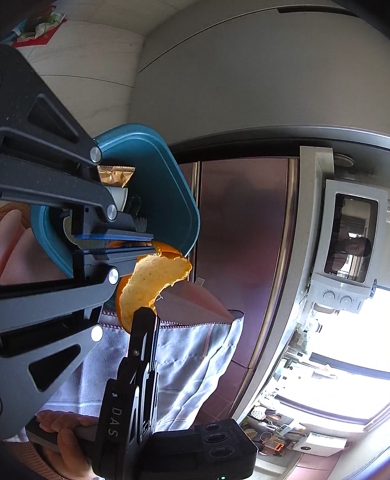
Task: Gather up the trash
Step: 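Lower the orange peels into the teal bin and open both grippers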
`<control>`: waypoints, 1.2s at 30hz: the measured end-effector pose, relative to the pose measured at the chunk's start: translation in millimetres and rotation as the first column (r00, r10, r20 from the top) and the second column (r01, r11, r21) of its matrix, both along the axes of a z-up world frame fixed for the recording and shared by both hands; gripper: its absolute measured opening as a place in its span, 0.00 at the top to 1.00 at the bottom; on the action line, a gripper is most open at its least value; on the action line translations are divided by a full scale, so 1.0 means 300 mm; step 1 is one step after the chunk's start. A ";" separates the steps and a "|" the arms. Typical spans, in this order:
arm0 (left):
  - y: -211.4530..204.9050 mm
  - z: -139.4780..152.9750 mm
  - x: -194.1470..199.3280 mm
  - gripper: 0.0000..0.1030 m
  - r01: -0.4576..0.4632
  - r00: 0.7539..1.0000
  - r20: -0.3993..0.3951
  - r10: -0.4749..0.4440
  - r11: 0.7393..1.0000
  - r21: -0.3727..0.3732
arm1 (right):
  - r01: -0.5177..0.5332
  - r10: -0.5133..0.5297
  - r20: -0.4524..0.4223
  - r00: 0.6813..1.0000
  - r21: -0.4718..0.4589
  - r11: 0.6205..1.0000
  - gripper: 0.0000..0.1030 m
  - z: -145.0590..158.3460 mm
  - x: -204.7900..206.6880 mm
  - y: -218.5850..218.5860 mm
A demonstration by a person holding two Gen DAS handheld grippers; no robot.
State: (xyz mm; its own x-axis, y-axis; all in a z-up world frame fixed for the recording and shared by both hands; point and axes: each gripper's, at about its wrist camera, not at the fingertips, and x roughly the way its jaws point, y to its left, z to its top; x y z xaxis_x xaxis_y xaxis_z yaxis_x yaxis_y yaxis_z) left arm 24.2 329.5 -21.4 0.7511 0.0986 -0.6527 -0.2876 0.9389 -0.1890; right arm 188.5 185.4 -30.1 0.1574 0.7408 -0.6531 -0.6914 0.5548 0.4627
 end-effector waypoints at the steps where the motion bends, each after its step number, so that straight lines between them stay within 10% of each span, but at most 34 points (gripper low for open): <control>1: 0.001 -0.003 0.004 0.96 -0.001 1.000 -0.001 0.001 1.000 -0.001 | -0.001 0.001 -0.001 1.000 -0.002 1.000 0.93 -0.001 0.003 0.003; 36: 0.024 -0.157 0.131 0.95 -0.031 0.996 -0.087 0.026 0.998 -0.047 | -0.009 0.005 -0.044 0.999 -0.097 0.995 0.91 -0.070 0.051 0.107</control>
